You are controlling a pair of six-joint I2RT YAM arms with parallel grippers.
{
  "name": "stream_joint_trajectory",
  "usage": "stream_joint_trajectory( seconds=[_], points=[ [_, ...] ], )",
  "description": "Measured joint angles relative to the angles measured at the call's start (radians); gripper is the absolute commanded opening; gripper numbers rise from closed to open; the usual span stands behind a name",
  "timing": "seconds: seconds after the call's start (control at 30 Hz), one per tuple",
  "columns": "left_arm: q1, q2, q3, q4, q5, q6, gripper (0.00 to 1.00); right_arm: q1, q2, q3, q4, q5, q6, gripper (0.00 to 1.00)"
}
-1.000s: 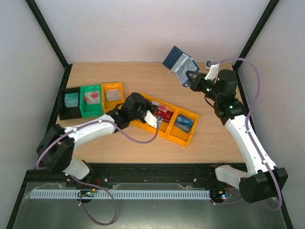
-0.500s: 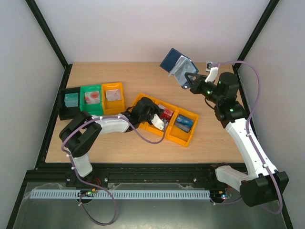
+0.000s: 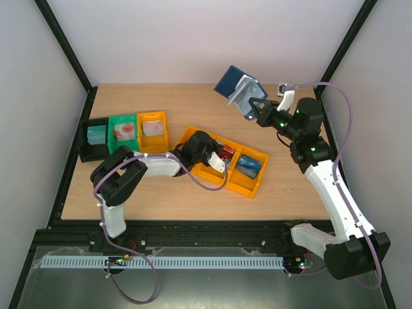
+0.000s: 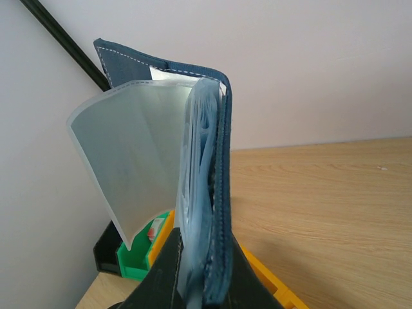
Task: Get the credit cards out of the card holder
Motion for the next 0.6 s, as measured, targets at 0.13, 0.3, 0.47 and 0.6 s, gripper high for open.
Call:
stream_joint_trajectory(
  seconds=[0.13,0.3,0.47,0.6],
  points=[
    [0.003,0.013,0.013,0.0,0.001,0.005,0.26,0.0,0.0,0.0,0.003,-0.005,0.0,0.02],
    [0.004,0.024,0.029,0.007,-0.002,0.006,0.41,0.0,0.0,0.0,0.005,-0.008,-0.005,0.02],
    [0.006,0.022,0.05,-0.007,-0.003,0.005,0.63,0.0,0.0,0.0,0.005,-0.008,-0.009,0.02],
    [0.006,0.016,0.082,-0.058,0.005,-0.005,0.75,0.0,0.0,0.0,0.005,-0.008,-0.015,0.02]
  ],
)
